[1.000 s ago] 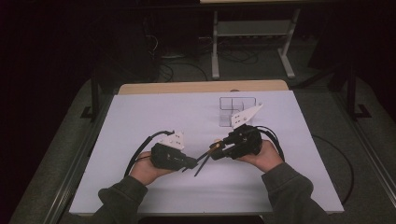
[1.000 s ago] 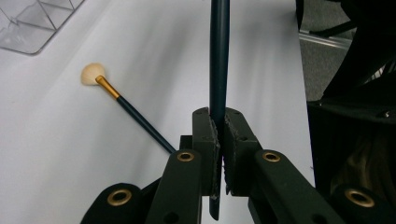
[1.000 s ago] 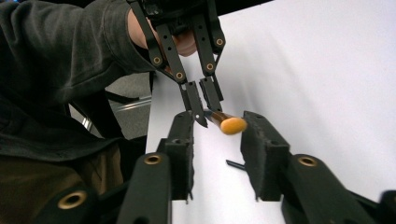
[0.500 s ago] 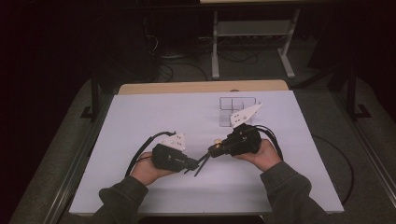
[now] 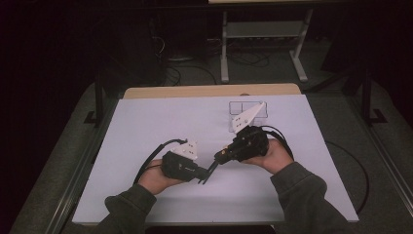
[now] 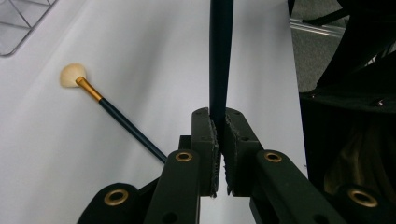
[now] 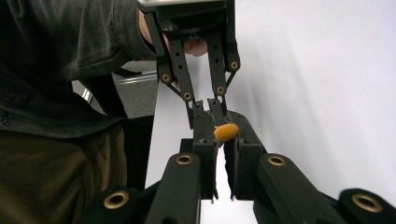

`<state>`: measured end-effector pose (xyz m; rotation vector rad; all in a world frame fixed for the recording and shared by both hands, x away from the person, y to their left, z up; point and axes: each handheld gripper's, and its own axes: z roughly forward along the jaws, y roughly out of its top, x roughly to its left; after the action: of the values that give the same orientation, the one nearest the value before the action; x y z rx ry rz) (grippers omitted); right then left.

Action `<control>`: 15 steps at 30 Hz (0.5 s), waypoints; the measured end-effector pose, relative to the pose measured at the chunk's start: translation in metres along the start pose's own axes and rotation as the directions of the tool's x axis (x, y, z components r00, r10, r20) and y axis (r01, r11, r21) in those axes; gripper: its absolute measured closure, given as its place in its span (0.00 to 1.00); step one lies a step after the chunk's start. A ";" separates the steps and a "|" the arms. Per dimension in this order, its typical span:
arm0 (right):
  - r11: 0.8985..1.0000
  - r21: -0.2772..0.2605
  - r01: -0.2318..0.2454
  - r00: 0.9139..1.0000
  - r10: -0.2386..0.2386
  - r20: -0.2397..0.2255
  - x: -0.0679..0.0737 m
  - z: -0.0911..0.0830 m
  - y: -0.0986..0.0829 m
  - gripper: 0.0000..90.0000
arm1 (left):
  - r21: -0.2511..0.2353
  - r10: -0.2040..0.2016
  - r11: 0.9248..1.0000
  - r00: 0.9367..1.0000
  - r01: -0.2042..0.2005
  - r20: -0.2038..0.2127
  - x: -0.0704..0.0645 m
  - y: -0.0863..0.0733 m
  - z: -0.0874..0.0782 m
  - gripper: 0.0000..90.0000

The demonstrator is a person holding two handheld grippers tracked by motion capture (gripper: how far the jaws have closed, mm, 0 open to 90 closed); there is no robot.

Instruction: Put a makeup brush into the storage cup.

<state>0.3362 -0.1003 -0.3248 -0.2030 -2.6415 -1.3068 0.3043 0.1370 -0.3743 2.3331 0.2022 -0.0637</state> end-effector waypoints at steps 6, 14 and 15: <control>0.998 -0.065 -0.016 0.999 0.018 0.032 0.001 0.002 -0.002 0.74 | -0.049 -0.031 0.998 1.000 0.031 0.006 0.004 -0.002 -0.002 0.93; 0.992 -0.121 -0.038 0.998 0.044 0.048 -0.001 0.009 -0.011 0.75 | -0.084 -0.056 0.995 0.998 0.055 -0.011 0.006 -0.004 -0.007 0.94; 0.991 -0.126 -0.035 0.998 0.041 0.049 -0.001 0.010 -0.011 0.75 | -0.088 -0.064 0.994 0.998 0.063 -0.008 0.007 -0.005 -0.007 0.94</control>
<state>0.3340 -0.0993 -0.3398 -0.3077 -2.5858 -1.4750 0.3099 0.1463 -0.3735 2.2401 0.2791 -0.0728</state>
